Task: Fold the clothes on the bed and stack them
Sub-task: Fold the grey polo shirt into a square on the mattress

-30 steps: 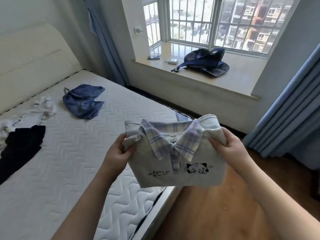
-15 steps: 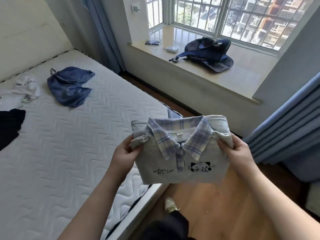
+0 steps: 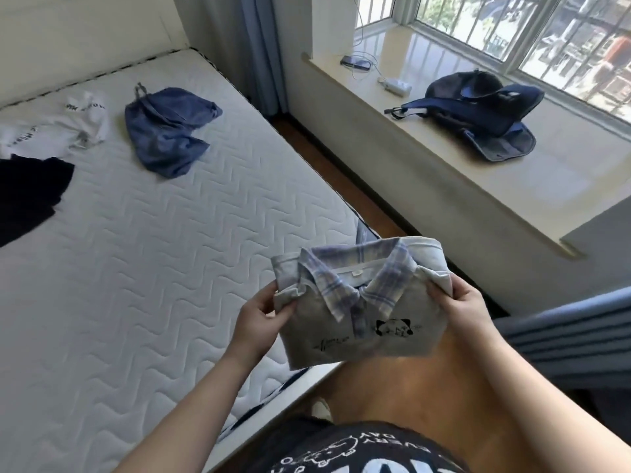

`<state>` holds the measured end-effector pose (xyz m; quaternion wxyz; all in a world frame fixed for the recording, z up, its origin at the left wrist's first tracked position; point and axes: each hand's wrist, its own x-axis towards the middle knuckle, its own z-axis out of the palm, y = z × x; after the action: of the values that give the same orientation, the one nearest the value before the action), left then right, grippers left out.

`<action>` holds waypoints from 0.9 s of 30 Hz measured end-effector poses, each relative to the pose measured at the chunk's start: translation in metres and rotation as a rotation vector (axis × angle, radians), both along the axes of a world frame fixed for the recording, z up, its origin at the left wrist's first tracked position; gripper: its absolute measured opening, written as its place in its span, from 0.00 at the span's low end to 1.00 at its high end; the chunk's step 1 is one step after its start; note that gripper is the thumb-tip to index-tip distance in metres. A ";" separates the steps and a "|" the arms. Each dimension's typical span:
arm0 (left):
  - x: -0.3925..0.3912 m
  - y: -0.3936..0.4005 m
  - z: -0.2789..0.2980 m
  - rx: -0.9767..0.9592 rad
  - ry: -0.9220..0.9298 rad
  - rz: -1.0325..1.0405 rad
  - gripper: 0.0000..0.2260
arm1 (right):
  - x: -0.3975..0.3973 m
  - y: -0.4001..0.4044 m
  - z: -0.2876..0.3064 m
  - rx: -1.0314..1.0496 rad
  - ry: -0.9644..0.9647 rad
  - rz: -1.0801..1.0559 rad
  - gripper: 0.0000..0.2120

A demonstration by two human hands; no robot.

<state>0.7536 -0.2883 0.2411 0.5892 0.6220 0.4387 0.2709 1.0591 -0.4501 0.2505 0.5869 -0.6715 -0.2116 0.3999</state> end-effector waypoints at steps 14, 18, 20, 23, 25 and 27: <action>0.062 0.000 -0.048 -0.129 0.182 0.283 0.16 | 0.107 0.099 -0.056 -0.070 0.130 0.273 0.11; 0.090 -0.018 -0.061 -0.209 0.274 0.388 0.20 | 0.149 0.121 -0.068 -0.124 0.160 0.392 0.10; 0.101 -0.027 -0.063 -0.261 0.305 0.439 0.23 | 0.163 0.130 -0.071 -0.159 0.166 0.479 0.10; 0.115 -0.037 -0.063 -0.298 0.294 0.496 0.16 | 0.180 0.146 -0.074 -0.206 0.143 0.587 0.09; 0.120 -0.041 -0.064 -0.322 0.297 0.519 0.16 | 0.186 0.155 -0.079 -0.237 0.107 0.633 0.09; 0.121 -0.042 -0.067 -0.358 0.298 0.544 0.17 | 0.188 0.160 -0.087 -0.275 0.107 0.649 0.08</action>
<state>0.8744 -0.3304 0.1736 0.5248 0.4022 0.7098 0.2429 1.2473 -0.2897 0.1636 0.3437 -0.6200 -0.3270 0.6249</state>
